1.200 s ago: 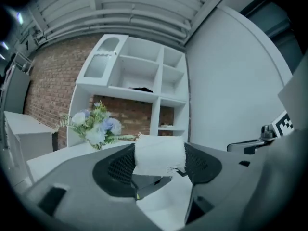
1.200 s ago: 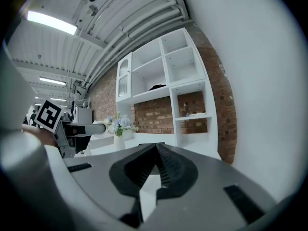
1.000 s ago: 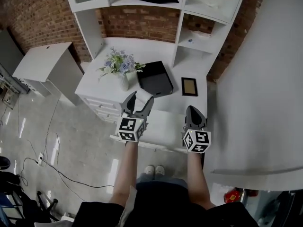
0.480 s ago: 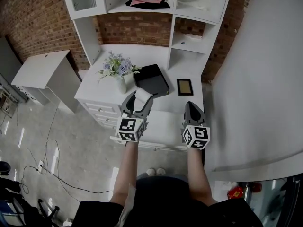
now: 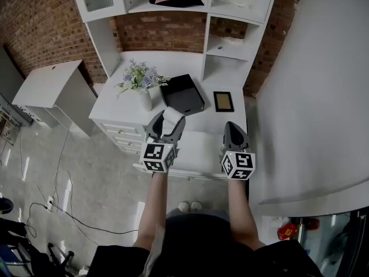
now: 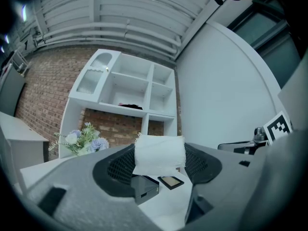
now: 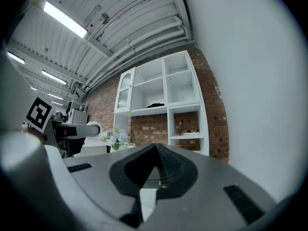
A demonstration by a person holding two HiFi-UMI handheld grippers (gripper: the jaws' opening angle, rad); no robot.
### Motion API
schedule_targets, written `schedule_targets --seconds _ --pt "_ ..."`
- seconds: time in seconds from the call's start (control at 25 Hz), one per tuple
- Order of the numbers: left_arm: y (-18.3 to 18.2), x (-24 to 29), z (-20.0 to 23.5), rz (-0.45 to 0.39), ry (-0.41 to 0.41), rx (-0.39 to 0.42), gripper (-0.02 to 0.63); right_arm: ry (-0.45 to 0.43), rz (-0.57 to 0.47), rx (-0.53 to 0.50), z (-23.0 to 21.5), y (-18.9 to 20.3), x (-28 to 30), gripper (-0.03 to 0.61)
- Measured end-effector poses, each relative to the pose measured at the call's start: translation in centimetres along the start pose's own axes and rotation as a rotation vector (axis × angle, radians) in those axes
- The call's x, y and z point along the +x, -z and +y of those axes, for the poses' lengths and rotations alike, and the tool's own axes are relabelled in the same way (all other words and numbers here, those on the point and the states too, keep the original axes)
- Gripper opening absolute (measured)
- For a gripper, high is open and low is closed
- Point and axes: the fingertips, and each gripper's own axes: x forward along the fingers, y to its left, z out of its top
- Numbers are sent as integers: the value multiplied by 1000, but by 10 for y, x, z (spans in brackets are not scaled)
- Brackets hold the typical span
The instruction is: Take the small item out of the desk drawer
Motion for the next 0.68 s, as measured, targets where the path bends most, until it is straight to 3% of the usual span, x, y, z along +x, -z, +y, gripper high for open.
schedule_targets --seconds 0.68 --pt "6 3 0 9 1 -20 295 -7 4 3 0 2 1 -3"
